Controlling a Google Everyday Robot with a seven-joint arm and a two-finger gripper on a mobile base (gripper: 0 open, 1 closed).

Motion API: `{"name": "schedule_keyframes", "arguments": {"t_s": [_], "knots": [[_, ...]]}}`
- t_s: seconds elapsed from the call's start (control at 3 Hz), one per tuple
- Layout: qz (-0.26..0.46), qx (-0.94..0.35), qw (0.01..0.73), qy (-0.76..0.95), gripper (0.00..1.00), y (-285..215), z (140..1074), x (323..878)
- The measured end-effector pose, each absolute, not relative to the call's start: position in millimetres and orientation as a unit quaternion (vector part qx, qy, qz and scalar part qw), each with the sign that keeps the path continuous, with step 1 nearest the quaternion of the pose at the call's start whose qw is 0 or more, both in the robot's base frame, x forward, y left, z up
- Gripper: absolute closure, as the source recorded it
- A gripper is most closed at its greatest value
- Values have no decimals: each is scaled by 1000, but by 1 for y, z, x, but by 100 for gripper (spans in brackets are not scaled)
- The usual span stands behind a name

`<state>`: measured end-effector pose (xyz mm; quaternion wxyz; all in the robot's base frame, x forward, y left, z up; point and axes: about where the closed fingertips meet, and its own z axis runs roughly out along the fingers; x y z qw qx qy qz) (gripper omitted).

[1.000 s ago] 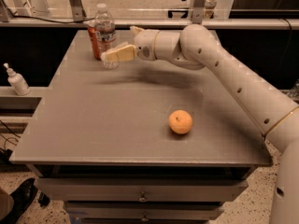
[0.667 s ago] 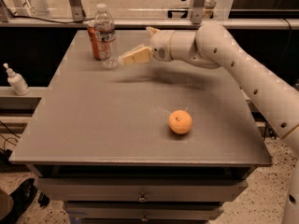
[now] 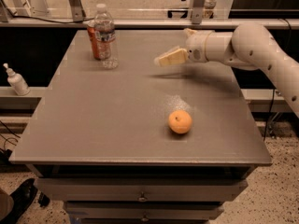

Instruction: Move water bottle near coke can

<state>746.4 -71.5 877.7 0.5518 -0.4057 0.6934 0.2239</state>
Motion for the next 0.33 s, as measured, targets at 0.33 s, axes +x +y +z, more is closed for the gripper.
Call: {"name": "schedule_keyframes", "arguments": {"t_s": [0.33], "knots": [[220, -405, 551, 696, 0, -76, 875, 747]]}}
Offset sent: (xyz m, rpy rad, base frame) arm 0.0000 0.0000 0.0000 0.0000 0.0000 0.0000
